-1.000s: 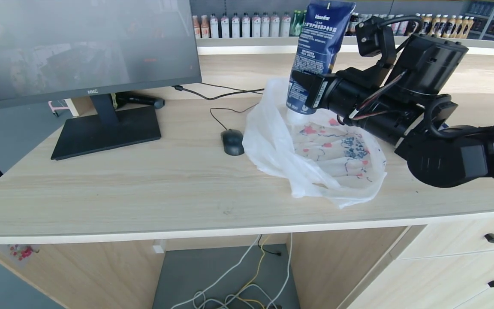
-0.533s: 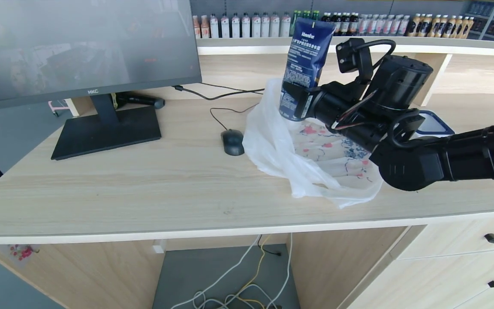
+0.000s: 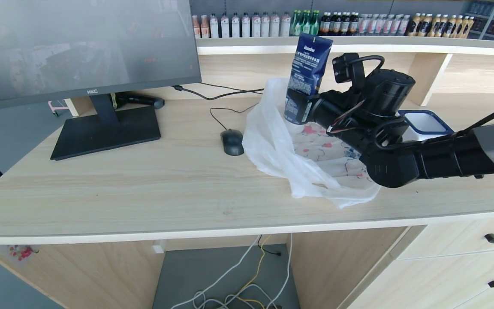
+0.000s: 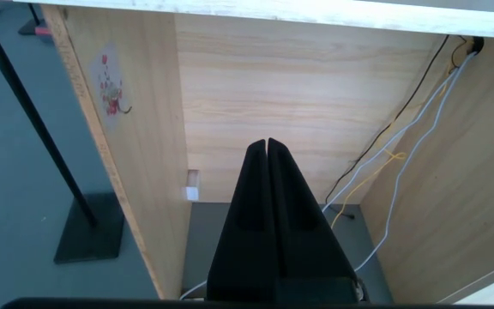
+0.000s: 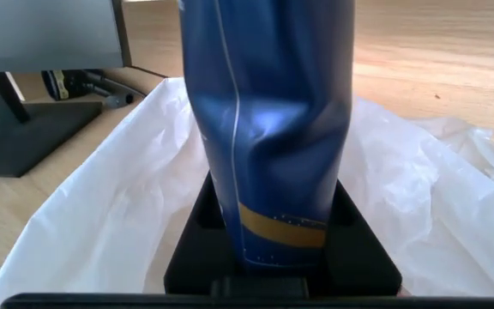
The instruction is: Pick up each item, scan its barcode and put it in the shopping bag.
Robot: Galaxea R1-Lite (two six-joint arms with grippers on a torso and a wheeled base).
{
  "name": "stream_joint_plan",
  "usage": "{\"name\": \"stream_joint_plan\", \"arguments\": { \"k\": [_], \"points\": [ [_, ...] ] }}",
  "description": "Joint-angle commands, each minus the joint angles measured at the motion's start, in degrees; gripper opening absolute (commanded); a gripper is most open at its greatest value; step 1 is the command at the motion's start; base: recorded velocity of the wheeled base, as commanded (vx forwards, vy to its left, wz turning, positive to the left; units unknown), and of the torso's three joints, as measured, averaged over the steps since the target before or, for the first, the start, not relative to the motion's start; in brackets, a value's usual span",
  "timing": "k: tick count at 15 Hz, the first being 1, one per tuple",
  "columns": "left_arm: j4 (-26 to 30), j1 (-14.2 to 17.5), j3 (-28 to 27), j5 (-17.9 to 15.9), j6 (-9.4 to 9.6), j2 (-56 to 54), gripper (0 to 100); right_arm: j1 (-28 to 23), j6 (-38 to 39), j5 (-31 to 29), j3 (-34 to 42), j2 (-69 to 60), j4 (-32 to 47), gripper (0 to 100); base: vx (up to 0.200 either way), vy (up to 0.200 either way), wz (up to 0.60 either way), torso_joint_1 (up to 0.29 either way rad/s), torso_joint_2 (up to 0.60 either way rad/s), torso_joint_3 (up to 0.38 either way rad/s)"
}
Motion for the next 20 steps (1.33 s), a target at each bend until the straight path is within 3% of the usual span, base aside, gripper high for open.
{"name": "stream_joint_plan", "arguments": {
  "k": [1, 20],
  "points": [
    [0.0, 0.0, 0.0, 0.0, -0.01, 0.0, 0, -0.2, -0.6, 0.0, 0.1, 0.8, 0.0, 0, 0.000, 0.000, 0.00, 0.000, 0.00, 0.000],
    [0.0, 0.0, 0.0, 0.0, -0.01, 0.0, 0, 0.0, -1.9, 0.2, 4.7, 1.9, 0.3, 0, 0.000, 0.000, 0.00, 0.000, 0.00, 0.000]
  ]
}}
